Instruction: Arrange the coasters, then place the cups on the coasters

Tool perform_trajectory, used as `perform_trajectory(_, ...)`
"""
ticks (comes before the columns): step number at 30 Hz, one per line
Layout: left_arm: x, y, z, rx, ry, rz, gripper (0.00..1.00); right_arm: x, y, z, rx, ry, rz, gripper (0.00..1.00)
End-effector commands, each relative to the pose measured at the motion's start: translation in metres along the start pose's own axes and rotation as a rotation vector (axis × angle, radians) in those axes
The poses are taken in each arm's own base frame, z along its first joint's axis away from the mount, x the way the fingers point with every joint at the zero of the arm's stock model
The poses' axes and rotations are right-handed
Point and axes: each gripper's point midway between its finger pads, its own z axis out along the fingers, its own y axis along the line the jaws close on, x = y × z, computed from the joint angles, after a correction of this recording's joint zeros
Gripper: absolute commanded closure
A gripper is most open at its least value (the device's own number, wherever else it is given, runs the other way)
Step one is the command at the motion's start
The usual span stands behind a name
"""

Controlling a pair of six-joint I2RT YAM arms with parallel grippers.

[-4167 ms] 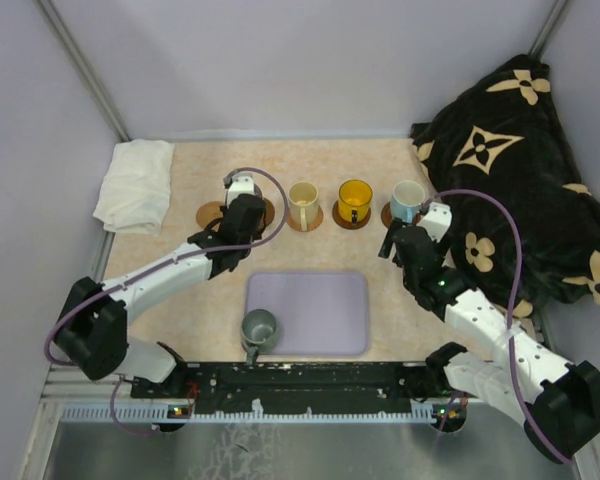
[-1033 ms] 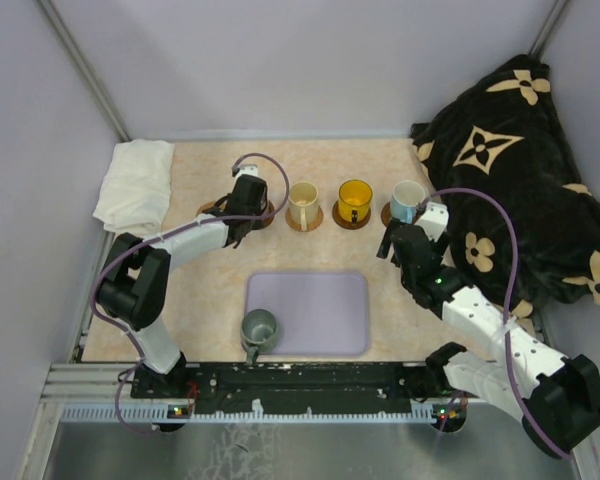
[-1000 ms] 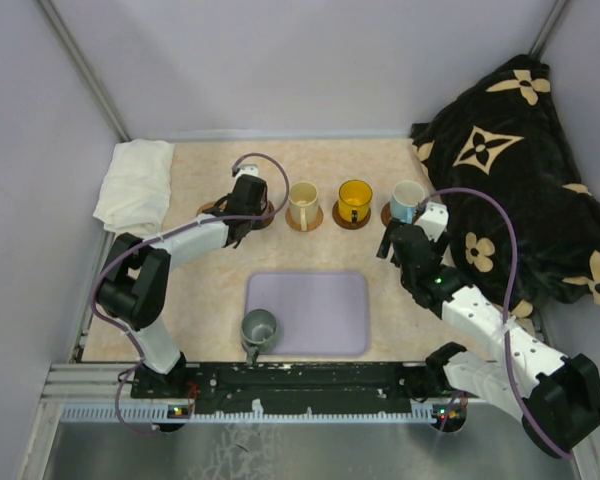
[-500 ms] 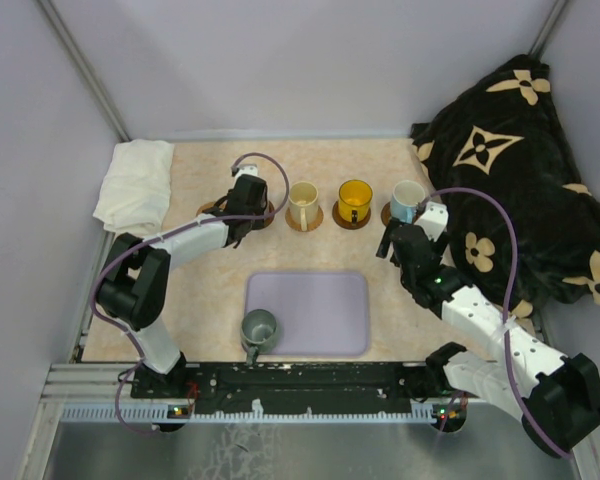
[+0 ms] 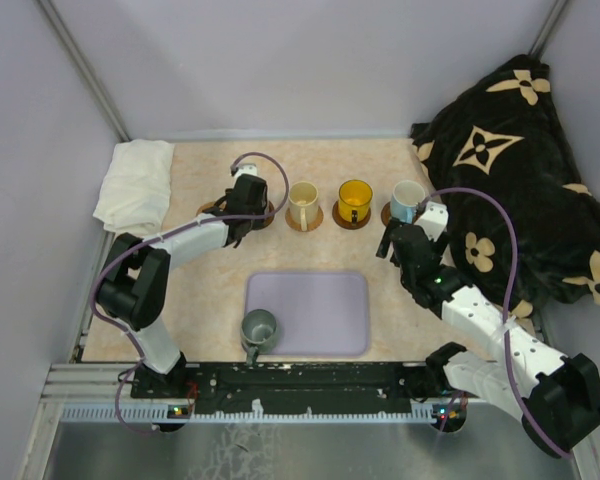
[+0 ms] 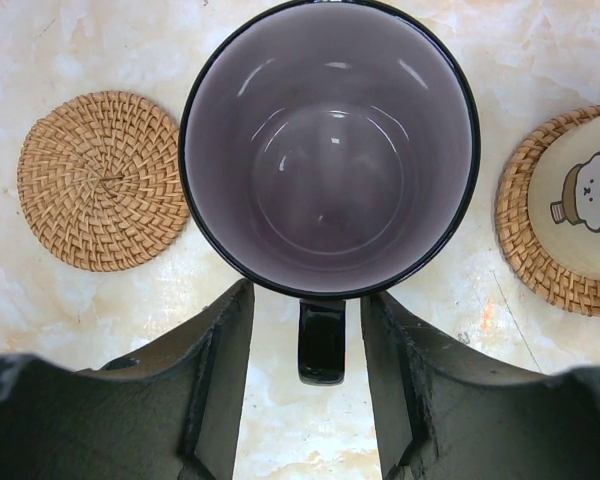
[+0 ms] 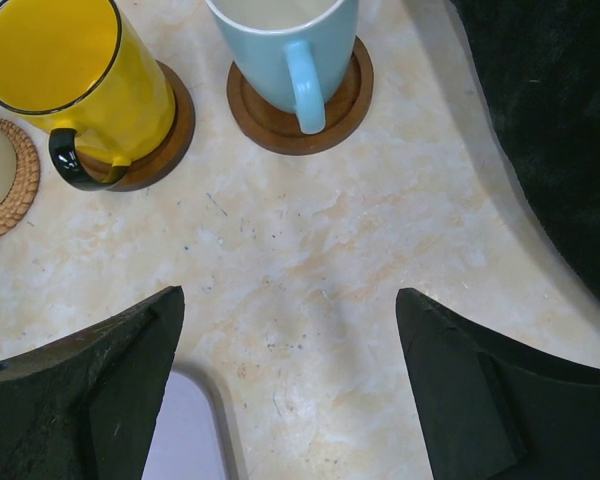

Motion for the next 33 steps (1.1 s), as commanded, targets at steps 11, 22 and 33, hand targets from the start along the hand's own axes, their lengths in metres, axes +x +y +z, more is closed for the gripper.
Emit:
perform_trajectory(11,-0.011,0.015,-0.02,-0.03,-0.026,-0.007,0.46,-0.006,0.004,-0.001,-0.022,-0.021,0.049,0.13)
perform_trajectory(22,-0.027,0.018,-0.059,0.054,-0.057,-0.04,0.32,-0.005,0.004,-0.001,-0.023,-0.023,0.044,0.13)
perform_trajectory(33,-0.022,0.027,-0.129,0.173,-0.071,-0.085,0.0,-0.013,0.009,0.001,-0.036,-0.041,0.043,0.13)
